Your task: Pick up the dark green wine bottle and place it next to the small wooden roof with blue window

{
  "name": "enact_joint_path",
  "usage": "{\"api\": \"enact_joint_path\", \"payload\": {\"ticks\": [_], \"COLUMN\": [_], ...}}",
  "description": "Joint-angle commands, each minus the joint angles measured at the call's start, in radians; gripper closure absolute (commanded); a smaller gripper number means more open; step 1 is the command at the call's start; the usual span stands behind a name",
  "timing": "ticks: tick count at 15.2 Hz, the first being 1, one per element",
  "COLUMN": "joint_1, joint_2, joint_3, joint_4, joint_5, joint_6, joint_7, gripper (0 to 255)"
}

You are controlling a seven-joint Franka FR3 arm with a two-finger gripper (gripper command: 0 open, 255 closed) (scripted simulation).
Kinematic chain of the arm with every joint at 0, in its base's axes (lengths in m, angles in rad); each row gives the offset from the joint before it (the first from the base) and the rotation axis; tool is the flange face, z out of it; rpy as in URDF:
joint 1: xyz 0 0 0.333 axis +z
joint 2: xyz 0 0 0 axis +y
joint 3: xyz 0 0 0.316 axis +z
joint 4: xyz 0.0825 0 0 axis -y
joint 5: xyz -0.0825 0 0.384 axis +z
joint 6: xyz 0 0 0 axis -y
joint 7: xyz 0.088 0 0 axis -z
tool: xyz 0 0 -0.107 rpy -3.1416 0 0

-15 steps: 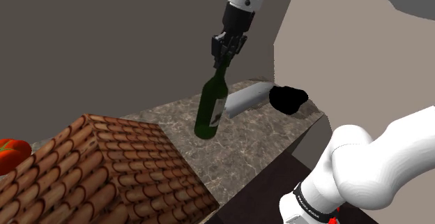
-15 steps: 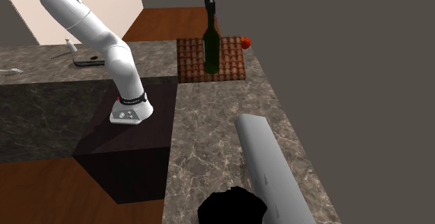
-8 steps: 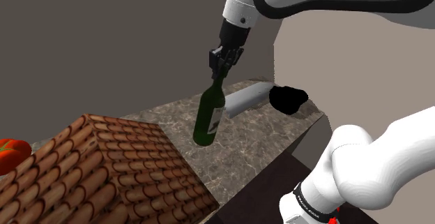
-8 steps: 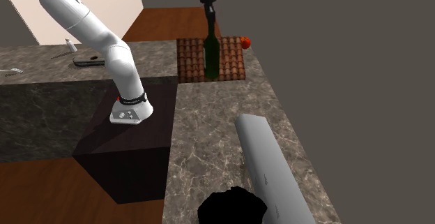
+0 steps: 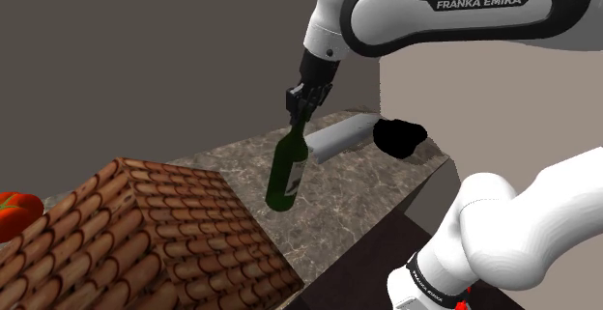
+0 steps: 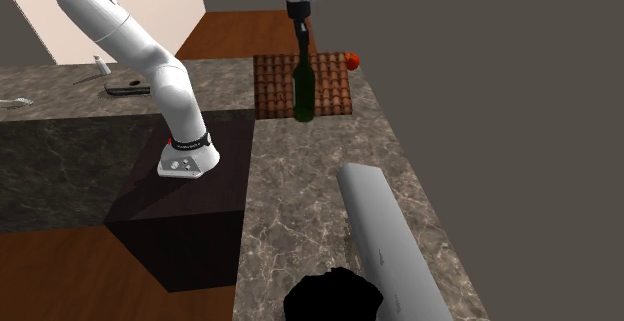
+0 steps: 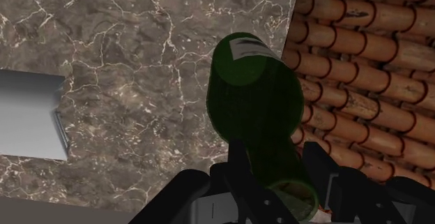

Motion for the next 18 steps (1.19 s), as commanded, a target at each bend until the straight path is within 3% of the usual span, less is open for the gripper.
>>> {"api": "enact_joint_path", "payload": {"ticks": [1,9,17,18], "joint_1": [0.0,0.0,0.0,0.0], "joint_2": [0.004,0.027,0.027,0.027], "joint_3": [0.0,-0.001,-0.001,-0.001], "joint_4": [-0.024,-0.113,-0.113,-0.113], "joint_5": [0.0,-0.001,-0.001,-0.001], "joint_6": [0.029,0.141,0.141,0.141], "joint_7": [0.0,0.002,0.002,0.002], "gripper": [255,255,255,0]}}
